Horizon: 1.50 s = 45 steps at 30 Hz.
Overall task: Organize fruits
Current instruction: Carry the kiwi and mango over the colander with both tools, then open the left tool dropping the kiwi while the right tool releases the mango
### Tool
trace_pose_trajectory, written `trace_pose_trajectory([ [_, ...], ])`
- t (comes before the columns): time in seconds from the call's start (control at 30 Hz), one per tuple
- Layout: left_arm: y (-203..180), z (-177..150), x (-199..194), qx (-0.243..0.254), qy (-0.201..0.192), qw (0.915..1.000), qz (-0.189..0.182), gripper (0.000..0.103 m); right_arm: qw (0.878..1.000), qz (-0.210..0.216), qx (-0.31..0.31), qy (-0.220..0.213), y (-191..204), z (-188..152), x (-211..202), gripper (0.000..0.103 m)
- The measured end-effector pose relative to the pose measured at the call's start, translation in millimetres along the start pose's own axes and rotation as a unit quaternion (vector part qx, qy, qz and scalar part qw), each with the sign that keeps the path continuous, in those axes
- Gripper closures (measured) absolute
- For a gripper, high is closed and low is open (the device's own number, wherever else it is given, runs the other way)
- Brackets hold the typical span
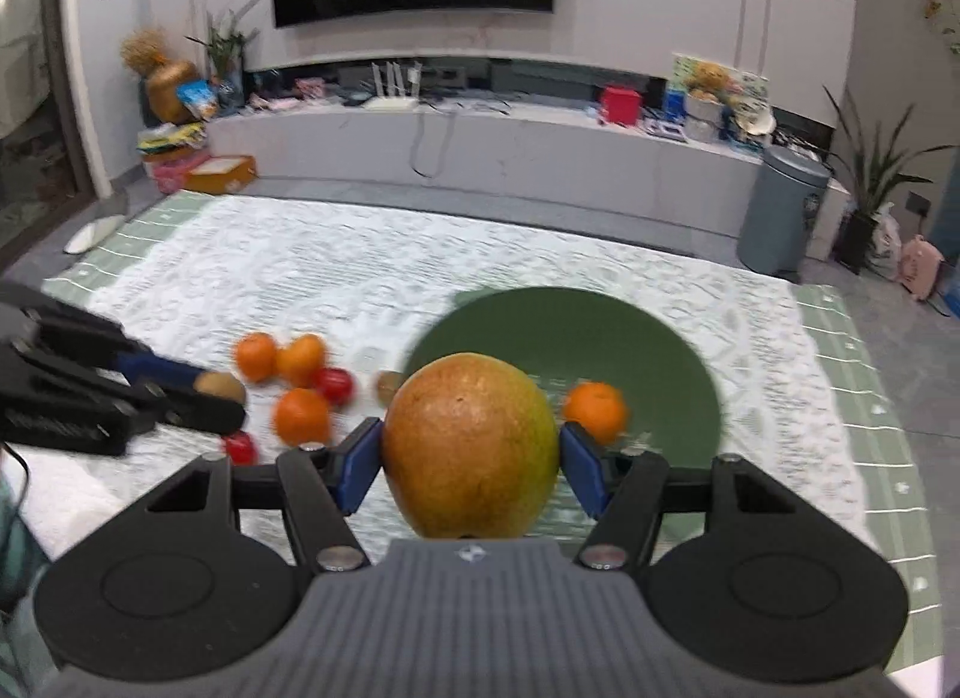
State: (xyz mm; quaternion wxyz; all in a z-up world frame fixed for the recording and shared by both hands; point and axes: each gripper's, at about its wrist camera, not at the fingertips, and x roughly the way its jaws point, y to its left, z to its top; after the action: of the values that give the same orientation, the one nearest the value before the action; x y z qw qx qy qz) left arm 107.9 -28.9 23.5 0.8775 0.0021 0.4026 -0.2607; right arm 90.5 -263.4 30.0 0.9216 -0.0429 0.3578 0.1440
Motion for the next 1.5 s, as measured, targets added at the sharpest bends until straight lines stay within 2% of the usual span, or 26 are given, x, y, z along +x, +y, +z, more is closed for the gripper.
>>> trace_pose_trajectory([
  [0.13,-11.3,27.6,18.5,0.014,0.01,0.9997,-0.019,0.073,1.0,0.0,0.01,0.029,-23.7,7.0,9.8,0.041],
  [0.23,-18.3,44.8,36.5,0.025,0.025,0.999,-0.026,0.073,0.999,0.001,-0.007,0.053,-32.9,12.2,21.1,0.041],
  [0.57,-46.2,78.4,98.9,0.081,0.083,0.9931,-0.018,0.073,0.989,0.012,-0.056,0.135,-43.6,17.9,70.0,0.042],
  [0.83,-49.9,87.4,145.9,0.112,0.144,0.9832,-0.005,0.073,0.977,0.028,-0.108,0.182,-33.7,14.8,96.0,0.042],
  [0.97,-51.4,89.0,161.3,0.122,0.167,0.9784,0.003,0.073,0.974,0.036,-0.113,0.193,-33.9,13.0,103.7,0.042],
  [1.3,-57.7,94.1,181.9,0.153,0.195,0.9686,0.015,0.073,0.969,0.05,-0.113,0.215,-36.6,18.3,109.8,0.042],
  [1.5,-55.2,93.5,195.3,0.144,0.207,0.9674,0.029,0.073,0.967,0.055,-0.107,0.225,-39.4,21.0,112.5,0.042],
])
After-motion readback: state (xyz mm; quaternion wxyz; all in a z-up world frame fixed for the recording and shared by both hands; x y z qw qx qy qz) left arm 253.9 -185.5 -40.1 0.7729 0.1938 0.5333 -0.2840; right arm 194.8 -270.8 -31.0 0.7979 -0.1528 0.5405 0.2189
